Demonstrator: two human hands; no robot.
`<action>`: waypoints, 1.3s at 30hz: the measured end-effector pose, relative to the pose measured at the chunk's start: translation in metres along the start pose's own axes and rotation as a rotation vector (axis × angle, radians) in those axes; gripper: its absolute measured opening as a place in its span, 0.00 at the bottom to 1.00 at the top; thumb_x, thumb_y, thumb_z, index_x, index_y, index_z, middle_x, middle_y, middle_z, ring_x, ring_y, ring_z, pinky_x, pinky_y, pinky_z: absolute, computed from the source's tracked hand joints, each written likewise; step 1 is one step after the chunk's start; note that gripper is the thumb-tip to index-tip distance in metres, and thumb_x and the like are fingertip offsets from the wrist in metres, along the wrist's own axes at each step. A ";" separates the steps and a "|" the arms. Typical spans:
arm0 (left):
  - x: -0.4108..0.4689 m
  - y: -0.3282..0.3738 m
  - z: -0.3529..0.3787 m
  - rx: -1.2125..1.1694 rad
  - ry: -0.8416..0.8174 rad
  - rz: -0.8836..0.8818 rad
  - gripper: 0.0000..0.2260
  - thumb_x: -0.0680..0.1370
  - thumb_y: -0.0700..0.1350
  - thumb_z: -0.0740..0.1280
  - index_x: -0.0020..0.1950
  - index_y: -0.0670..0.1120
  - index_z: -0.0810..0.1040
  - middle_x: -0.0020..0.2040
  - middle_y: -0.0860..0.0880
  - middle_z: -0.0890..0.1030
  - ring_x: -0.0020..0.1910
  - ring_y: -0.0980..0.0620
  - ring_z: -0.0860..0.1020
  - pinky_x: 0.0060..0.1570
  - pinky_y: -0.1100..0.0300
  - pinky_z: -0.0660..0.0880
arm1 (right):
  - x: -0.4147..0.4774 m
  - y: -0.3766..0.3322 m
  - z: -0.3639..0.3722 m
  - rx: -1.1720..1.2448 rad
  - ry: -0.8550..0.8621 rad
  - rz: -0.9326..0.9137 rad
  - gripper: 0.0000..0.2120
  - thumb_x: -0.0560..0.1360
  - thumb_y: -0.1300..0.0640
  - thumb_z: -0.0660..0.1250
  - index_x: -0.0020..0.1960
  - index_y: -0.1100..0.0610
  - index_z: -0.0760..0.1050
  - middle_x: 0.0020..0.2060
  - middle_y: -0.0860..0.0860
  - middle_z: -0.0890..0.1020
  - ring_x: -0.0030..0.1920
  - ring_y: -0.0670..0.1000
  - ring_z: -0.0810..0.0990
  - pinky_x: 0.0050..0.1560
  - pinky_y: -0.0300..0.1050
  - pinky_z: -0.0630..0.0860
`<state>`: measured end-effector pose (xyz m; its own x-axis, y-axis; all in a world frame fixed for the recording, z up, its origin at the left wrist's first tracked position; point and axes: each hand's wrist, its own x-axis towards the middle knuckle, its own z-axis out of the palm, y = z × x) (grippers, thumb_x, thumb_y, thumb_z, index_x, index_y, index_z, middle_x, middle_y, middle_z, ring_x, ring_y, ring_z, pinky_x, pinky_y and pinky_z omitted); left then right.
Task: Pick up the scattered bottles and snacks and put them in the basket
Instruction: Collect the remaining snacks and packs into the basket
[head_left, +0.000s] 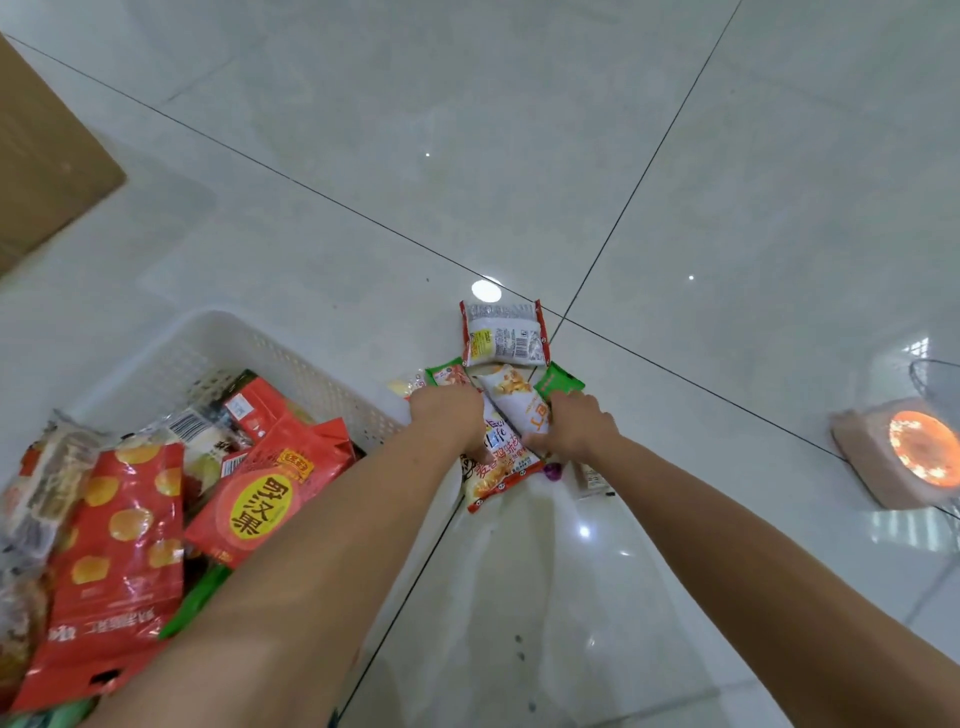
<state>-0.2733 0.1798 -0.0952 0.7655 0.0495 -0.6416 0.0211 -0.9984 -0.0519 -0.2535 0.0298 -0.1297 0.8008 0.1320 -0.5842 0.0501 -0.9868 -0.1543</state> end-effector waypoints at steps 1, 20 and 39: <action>0.000 -0.001 -0.001 -0.011 -0.001 -0.006 0.32 0.66 0.63 0.73 0.62 0.46 0.71 0.58 0.49 0.78 0.57 0.47 0.77 0.45 0.56 0.70 | -0.001 0.000 0.000 -0.025 -0.024 0.015 0.35 0.68 0.38 0.70 0.66 0.57 0.66 0.63 0.58 0.71 0.64 0.59 0.68 0.61 0.53 0.68; -0.060 -0.089 -0.051 -1.197 0.535 -0.061 0.29 0.64 0.47 0.79 0.58 0.42 0.68 0.52 0.48 0.75 0.50 0.48 0.75 0.49 0.55 0.73 | -0.048 -0.003 -0.066 0.260 0.261 0.009 0.23 0.73 0.50 0.66 0.61 0.60 0.61 0.51 0.58 0.77 0.46 0.59 0.75 0.45 0.49 0.72; -0.288 -0.309 0.125 -1.127 0.018 -0.338 0.20 0.65 0.43 0.80 0.52 0.46 0.76 0.39 0.51 0.86 0.38 0.53 0.84 0.36 0.59 0.80 | -0.133 -0.214 -0.029 0.094 0.097 -0.674 0.31 0.70 0.41 0.69 0.67 0.56 0.67 0.57 0.59 0.71 0.57 0.59 0.74 0.57 0.53 0.74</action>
<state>-0.5802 0.4772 0.0099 0.6208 0.3253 -0.7133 0.7747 -0.3940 0.4946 -0.3540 0.2204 0.0040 0.6630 0.7010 -0.2629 0.5080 -0.6791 -0.5299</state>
